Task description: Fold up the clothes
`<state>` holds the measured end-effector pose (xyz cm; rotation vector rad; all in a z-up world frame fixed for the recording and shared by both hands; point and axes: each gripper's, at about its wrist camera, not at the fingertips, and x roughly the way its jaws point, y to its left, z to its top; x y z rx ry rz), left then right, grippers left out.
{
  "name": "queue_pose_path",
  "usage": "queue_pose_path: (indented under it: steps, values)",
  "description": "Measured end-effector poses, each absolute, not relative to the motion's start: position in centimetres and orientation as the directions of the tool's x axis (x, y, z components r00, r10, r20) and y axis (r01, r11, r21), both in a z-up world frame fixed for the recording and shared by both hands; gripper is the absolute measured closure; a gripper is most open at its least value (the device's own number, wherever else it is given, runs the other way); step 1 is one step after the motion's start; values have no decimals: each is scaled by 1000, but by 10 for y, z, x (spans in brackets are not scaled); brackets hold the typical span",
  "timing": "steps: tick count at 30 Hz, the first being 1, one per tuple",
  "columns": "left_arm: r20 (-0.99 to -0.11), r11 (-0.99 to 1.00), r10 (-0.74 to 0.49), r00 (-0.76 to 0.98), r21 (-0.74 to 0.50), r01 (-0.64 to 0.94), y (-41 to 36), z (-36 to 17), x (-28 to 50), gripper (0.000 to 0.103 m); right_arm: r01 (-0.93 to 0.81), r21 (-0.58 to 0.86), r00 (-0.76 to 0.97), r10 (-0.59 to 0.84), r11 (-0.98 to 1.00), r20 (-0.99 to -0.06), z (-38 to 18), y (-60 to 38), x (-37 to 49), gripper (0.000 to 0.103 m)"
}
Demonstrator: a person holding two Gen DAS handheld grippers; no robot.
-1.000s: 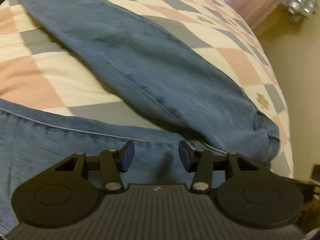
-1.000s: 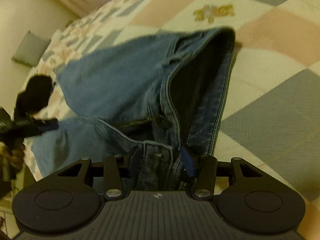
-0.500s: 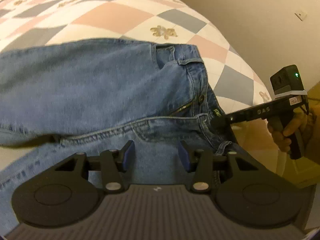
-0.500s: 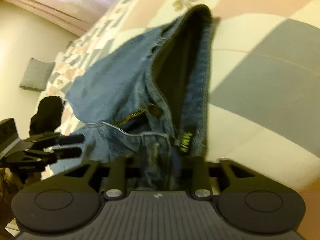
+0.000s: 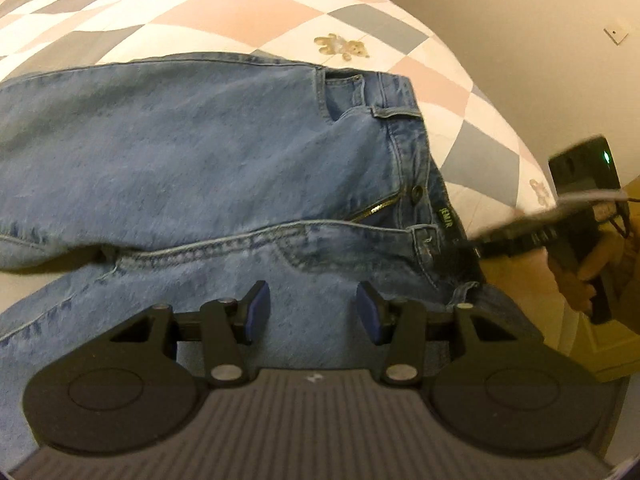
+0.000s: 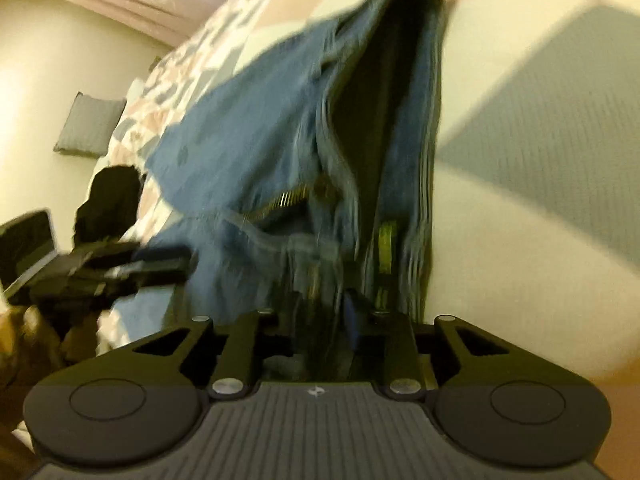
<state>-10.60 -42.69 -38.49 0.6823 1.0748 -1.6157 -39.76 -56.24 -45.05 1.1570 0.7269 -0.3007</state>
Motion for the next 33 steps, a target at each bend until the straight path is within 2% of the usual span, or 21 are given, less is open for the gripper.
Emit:
queue_pose_path:
  steps: [3, 5, 8, 9, 11, 13, 14, 20, 23, 25, 28, 31, 32, 33]
  values:
    - [-844, -55, -439, -308, -317, 947, -429, -388, -107, 61, 546, 734, 766, 115, 404, -633, -433, -556, -401, 81]
    - [-846, -44, -437, -304, -318, 947, -429, -391, -108, 61, 501, 778, 812, 104, 379, -574, -425, -562, -399, 80]
    - [-849, -28, -433, -302, -322, 946, -429, -394, -107, 60, 426, 845, 870, 109, 323, -480, -423, -572, -394, 55]
    - [-850, -24, -432, -302, -324, 946, -430, -394, -107, 60, 407, 858, 880, 116, 315, -460, -425, -574, -391, 55]
    - [-852, -19, -429, -300, -324, 946, -430, -395, -107, 60, 405, 859, 875, 141, 312, -464, -434, -575, -387, 58]
    - [-855, -14, -425, -297, -322, 947, -430, -396, -106, 60, 418, 855, 863, 157, 307, -479, -444, -575, -385, 72]
    - [-856, -10, -425, -295, -322, 947, -429, -396, -106, 60, 445, 836, 855, 127, 322, -504, -443, -576, -389, 94]
    - [-833, -14, -459, -310, -342, 940, -429, -389, -109, 58, 565, 641, 784, -96, 520, -613, -390, -566, -380, 99]
    - [-845, -4, -438, -307, -339, 941, -434, -393, -114, 57, 655, 607, 706, -78, 449, -704, -430, -567, -377, 100]
    - [-852, 7, -429, -300, -335, 942, -435, -396, -115, 57, 681, 615, 695, -83, 398, -715, -448, -565, -376, 98]
    - [-851, 6, -431, -301, -336, 942, -431, -402, -113, 57, 685, 577, 677, -99, 444, -729, -436, -559, -368, 86]
    - [-852, 18, -429, -299, -339, 940, -431, -408, -112, 57, 671, 515, 664, -124, 533, -738, -422, -559, -363, 62]
    - [-852, 20, -429, -299, -340, 940, -432, -409, -112, 56, 675, 496, 658, -141, 546, -740, -417, -563, -365, 50]
    - [-852, 21, -430, -300, -341, 940, -432, -409, -112, 56, 676, 483, 658, -161, 556, -736, -414, -566, -367, 47]
